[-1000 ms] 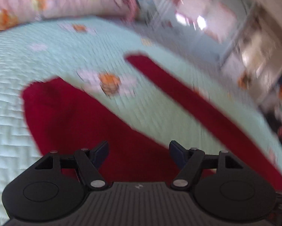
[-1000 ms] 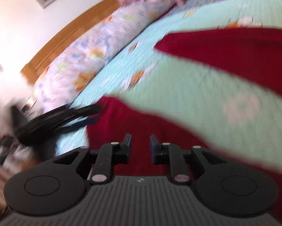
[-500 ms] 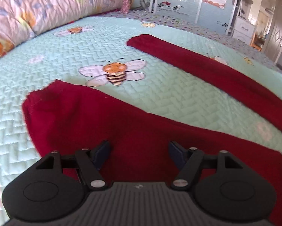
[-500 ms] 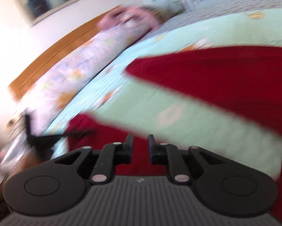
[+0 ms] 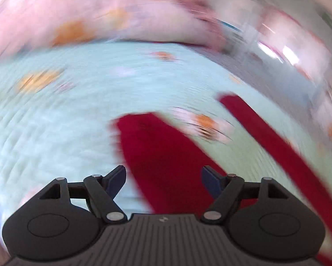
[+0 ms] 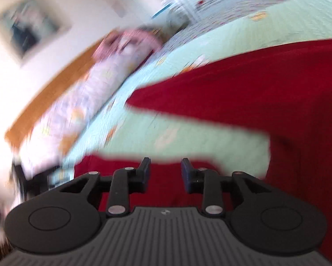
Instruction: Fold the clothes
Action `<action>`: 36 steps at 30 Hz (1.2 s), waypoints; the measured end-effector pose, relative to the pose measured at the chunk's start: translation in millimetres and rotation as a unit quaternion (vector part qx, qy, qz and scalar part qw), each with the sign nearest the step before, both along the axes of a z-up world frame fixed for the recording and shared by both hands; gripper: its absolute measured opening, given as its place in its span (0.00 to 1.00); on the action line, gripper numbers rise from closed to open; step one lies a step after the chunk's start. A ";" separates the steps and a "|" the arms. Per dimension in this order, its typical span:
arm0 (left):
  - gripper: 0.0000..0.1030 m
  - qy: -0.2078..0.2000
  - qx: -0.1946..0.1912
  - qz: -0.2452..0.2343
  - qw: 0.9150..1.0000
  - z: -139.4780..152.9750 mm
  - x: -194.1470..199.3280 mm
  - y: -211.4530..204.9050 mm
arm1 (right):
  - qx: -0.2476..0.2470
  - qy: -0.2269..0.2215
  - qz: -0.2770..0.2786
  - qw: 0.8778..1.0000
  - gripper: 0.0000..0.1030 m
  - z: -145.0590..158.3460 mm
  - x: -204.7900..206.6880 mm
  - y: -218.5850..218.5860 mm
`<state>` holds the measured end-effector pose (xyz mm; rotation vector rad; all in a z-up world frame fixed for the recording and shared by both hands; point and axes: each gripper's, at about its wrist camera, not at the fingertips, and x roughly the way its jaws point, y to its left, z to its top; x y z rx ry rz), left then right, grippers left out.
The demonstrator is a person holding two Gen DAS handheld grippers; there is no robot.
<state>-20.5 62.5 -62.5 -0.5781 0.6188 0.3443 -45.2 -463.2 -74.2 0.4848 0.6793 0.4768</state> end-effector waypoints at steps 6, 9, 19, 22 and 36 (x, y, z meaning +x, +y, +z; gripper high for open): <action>0.76 -0.029 -0.116 0.000 0.993 -17.8 13.1 45.4 | -0.223 -0.087 0.124 0.963 0.44 7.9 -84.0 98.6; 0.76 -0.050 -0.155 -0.002 0.987 -26.4 24.3 58.0 | -0.324 -0.154 0.153 0.921 0.54 4.7 -106.8 142.1; 0.11 -0.044 -0.200 0.029 0.978 -47.6 46.6 82.8 | -0.553 -0.262 0.191 0.767 0.52 -38.3 -148.3 216.0; 0.10 -0.041 -0.181 0.033 0.982 -38.9 39.2 79.2 | -0.552 -0.276 0.197 0.762 0.53 -27.2 -158.4 220.5; 0.10 -0.007 -0.042 0.017 0.999 12.6 37.2 55.0 | -0.621 -0.275 0.216 0.702 0.02 -59.1 -149.8 232.6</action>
